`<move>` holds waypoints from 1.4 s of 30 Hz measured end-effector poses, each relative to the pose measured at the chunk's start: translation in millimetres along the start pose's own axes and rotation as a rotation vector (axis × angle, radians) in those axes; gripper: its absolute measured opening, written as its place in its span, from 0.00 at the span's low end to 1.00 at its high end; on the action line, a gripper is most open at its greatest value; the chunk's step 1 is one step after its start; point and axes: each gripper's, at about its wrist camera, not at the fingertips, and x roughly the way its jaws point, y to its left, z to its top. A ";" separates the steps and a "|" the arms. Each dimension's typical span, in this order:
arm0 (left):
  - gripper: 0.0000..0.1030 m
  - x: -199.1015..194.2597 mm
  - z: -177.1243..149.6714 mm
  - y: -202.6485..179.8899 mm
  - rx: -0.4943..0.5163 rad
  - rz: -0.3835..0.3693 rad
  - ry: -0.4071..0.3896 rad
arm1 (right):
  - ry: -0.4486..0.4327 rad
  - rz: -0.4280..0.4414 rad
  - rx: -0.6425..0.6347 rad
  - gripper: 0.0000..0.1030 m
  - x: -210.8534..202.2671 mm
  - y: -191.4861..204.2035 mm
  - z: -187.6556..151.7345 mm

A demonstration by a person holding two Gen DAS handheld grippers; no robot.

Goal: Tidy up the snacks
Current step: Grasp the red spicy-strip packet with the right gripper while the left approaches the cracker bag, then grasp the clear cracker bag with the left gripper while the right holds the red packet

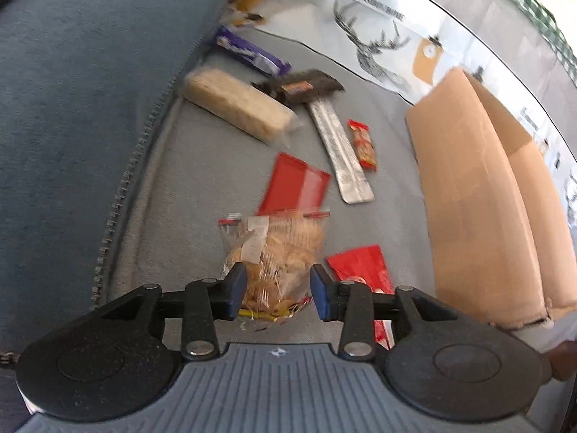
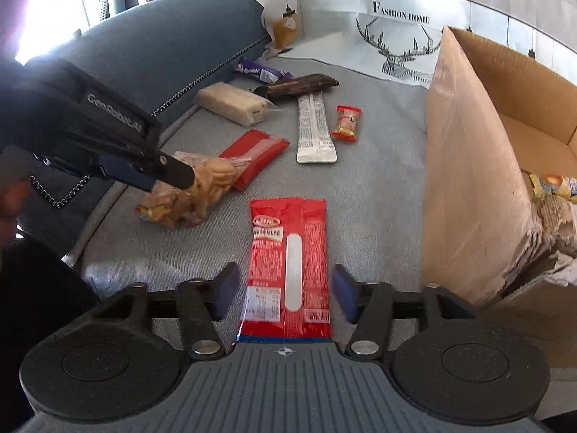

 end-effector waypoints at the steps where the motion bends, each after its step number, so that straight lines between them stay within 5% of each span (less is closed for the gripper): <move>1: 0.47 1.7 0.4 0.0 0.000 -0.016 0.008 | -0.007 -0.001 -0.002 0.66 -0.2 0.3 0.6; 8: 0.55 4.9 1.5 -0.1 -0.018 -0.040 -0.006 | -0.001 0.005 0.022 0.68 8.1 -5.2 5.9; 15: 0.78 12.5 5.4 -7.4 0.009 0.019 0.002 | 0.035 0.012 0.040 0.68 18.5 -6.2 5.2; 42: 0.79 46.6 5.3 -25.3 0.129 0.090 0.130 | 0.070 -0.013 0.007 0.64 28.1 -8.1 3.3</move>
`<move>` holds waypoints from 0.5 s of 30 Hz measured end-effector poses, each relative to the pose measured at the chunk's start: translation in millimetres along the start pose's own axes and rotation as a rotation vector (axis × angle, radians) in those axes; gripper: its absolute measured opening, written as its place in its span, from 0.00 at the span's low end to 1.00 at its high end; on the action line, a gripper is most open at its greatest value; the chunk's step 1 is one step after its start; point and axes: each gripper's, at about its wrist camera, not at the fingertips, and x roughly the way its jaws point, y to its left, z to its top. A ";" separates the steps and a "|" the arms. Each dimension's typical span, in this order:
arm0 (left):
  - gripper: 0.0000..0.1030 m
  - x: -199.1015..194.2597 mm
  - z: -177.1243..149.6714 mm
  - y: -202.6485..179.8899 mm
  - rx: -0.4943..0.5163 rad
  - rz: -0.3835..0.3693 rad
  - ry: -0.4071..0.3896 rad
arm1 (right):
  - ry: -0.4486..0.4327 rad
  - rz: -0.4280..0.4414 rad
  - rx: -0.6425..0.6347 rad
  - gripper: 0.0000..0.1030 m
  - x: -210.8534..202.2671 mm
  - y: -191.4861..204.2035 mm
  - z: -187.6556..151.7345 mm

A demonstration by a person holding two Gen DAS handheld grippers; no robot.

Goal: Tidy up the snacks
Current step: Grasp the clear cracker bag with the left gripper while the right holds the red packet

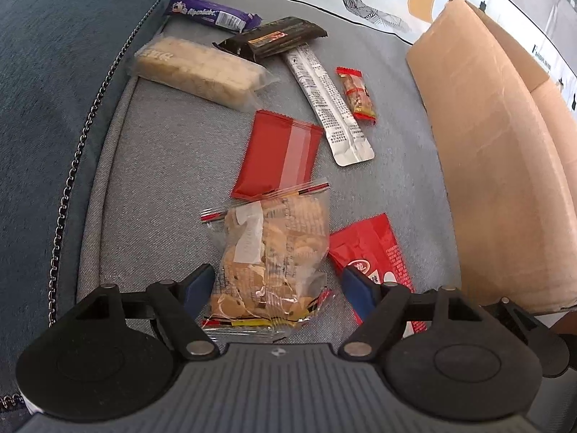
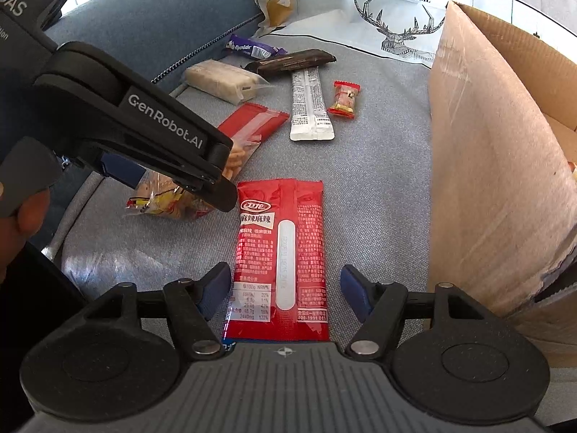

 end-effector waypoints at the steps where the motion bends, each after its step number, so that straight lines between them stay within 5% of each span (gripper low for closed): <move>1: 0.79 0.4 -0.2 -0.4 0.005 0.003 0.000 | -0.002 -0.003 -0.005 0.61 -0.2 -0.1 -0.1; 9: 0.77 0.4 -0.7 -2.2 0.018 0.025 -0.010 | -0.024 -0.022 -0.031 0.48 -4.0 1.0 -2.5; 15: 0.64 -2.7 -1.7 -3.5 0.036 0.035 -0.025 | -0.047 -0.031 0.001 0.47 -10.7 -4.2 -3.1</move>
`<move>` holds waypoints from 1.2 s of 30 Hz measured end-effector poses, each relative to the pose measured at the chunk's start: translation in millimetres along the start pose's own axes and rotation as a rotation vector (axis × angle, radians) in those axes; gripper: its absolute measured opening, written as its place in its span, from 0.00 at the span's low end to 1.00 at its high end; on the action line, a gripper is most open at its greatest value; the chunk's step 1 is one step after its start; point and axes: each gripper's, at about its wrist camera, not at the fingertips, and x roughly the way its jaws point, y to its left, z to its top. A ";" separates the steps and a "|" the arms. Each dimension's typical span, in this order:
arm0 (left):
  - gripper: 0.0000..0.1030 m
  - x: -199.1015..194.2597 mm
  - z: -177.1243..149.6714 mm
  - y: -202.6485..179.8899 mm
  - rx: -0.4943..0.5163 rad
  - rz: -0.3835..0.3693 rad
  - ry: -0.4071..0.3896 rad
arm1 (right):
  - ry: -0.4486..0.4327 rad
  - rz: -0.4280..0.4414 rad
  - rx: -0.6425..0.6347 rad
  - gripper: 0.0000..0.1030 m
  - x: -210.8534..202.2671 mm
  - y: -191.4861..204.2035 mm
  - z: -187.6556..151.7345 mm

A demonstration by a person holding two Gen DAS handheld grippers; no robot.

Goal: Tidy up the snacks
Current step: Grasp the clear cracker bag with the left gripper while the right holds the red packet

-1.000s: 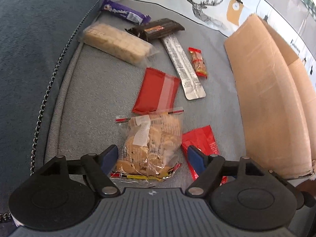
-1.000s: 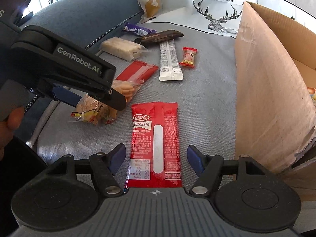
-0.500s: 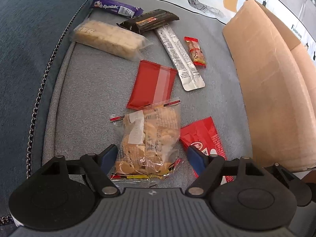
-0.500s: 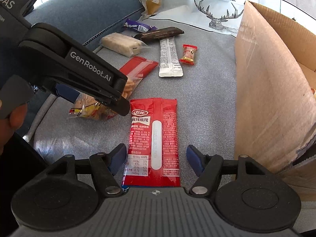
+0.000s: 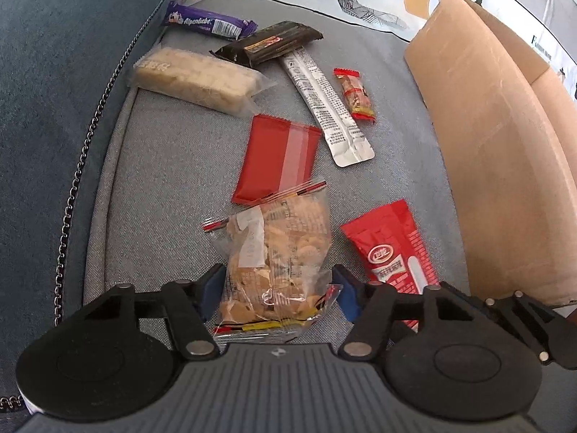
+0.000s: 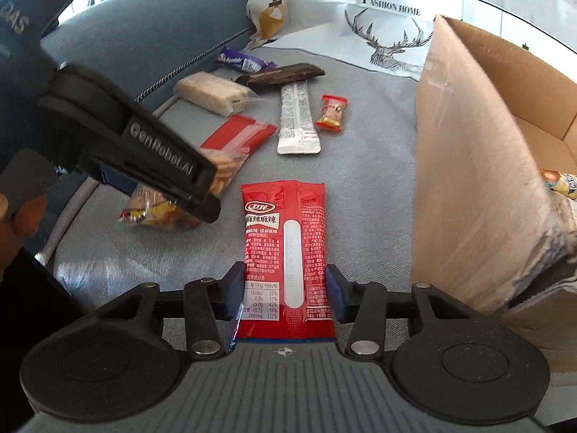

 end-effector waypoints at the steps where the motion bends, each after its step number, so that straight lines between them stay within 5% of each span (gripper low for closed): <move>1: 0.62 -0.9 -0.3 -0.4 0.003 0.000 -0.005 | -0.005 0.000 0.002 0.47 -0.7 -0.3 0.3; 10: 0.48 -15.0 -4.7 0.6 0.000 -0.011 -0.082 | -0.046 -0.003 0.002 0.47 -10.2 0.6 -0.2; 36: 0.48 -60.4 -17.3 15.2 -0.063 -0.091 -0.336 | -0.296 -0.005 -0.105 0.47 -64.6 11.6 2.7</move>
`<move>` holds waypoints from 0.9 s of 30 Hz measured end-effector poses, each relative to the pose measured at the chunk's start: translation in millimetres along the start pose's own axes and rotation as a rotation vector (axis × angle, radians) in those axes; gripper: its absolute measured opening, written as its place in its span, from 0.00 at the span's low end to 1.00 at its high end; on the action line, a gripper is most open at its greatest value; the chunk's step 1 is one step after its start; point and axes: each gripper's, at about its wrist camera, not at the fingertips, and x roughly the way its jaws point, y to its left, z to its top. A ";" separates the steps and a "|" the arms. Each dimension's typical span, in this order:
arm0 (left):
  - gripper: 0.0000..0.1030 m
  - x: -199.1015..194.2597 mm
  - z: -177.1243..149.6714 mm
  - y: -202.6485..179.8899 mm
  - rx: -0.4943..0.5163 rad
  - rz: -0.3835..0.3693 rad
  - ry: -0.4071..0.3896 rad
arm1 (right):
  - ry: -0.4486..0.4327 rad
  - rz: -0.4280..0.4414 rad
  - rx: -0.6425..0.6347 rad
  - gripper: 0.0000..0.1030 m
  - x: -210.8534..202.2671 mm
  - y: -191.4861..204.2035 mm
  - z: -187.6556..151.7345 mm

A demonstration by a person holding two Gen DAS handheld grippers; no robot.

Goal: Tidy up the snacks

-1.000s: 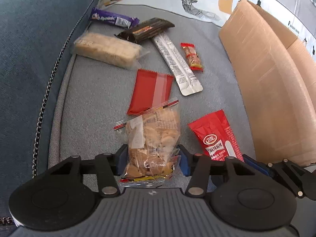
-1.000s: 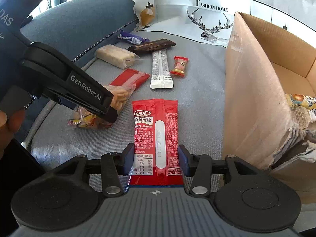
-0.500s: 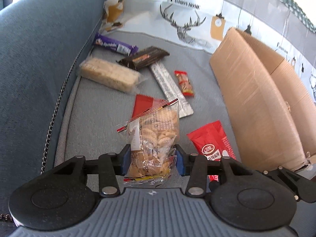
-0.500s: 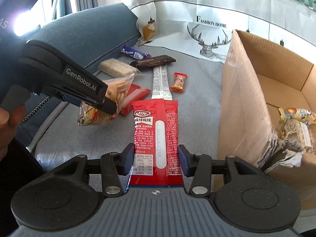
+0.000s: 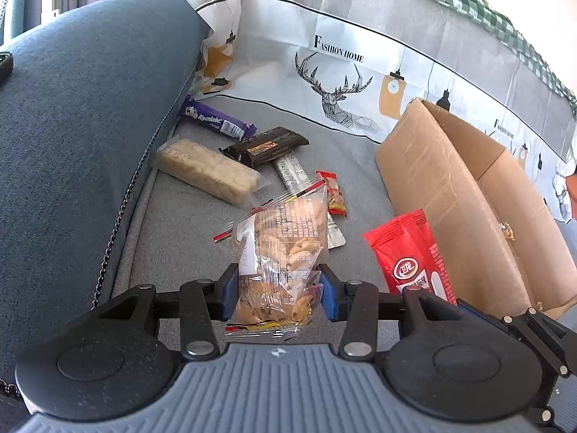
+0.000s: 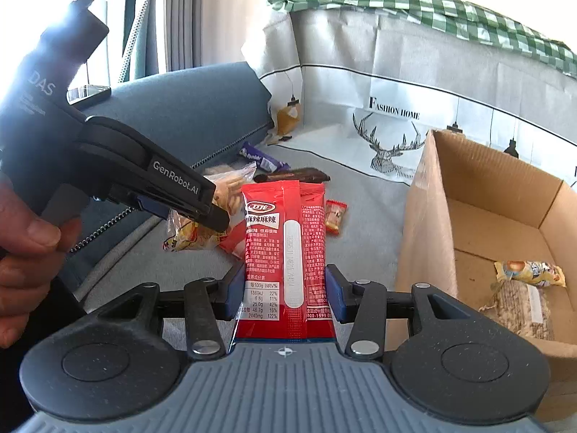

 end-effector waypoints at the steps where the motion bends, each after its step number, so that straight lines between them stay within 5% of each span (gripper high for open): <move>1: 0.48 -0.8 0.0 -0.3 0.000 0.000 -0.003 | -0.003 -0.001 -0.001 0.47 -0.5 -0.7 0.4; 27: 0.48 -40.6 8.7 -19.1 0.000 0.004 -0.123 | -0.135 0.022 0.112 0.47 -20.4 -28.0 19.0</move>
